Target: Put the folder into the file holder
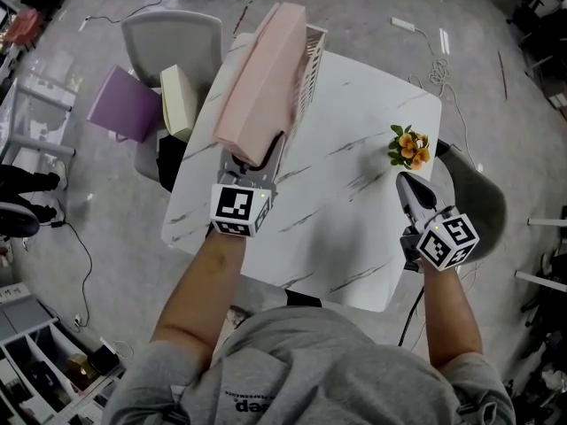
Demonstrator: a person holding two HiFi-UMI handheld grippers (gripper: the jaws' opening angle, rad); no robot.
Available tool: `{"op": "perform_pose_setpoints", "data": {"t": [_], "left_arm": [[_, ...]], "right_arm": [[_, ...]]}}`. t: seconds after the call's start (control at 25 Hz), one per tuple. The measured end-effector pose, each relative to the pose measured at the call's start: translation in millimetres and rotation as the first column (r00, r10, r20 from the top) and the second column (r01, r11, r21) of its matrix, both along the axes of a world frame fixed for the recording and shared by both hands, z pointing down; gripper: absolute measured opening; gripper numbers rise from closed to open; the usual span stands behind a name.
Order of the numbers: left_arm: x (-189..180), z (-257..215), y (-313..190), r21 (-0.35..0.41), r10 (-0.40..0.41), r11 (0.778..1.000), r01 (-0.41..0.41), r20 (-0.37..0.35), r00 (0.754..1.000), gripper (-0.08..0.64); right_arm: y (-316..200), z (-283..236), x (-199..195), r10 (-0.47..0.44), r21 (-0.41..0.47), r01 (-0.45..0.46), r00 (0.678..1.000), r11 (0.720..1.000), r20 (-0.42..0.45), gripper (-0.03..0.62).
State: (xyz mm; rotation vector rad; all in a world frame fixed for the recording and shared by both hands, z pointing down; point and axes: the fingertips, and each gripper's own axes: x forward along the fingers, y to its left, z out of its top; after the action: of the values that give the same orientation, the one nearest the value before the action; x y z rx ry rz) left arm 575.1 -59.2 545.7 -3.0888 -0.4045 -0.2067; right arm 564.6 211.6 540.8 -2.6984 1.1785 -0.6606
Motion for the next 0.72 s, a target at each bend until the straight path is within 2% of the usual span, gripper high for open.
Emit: {"op": "perform_pose_setpoints", "data": {"t": [0.12, 0.24, 0.48, 0.72], "left_arm": [[-3, 7, -1, -0.016, 0.003, 1.0, -0.002, 0.072, 0.997, 0.246], [-13, 6, -8, -0.047, -0.009, 0.999, 0.014, 0.108, 0.994, 0.297], [-35, -15, -20, -0.097, -0.025, 0.995, 0.035, 0.108, 0.994, 0.352], [-84, -48, -47, -0.123, -0.054, 0.99, 0.064, 0.087, 0.995, 0.359]], "right_arm": [[-5, -3, -2, -0.01, 0.008, 0.01, 1.0, 1.0, -0.002, 0.005], [-13, -8, -3, -0.026, 0.013, 0.026, 1.0, 1.0, -0.008, 0.005], [-38, -22, -9, -0.08, 0.022, 0.08, 0.997, 0.997, -0.023, 0.005], [-85, -45, -25, -0.179, 0.032, 0.181, 0.983, 0.983, -0.048, 0.005]]}}
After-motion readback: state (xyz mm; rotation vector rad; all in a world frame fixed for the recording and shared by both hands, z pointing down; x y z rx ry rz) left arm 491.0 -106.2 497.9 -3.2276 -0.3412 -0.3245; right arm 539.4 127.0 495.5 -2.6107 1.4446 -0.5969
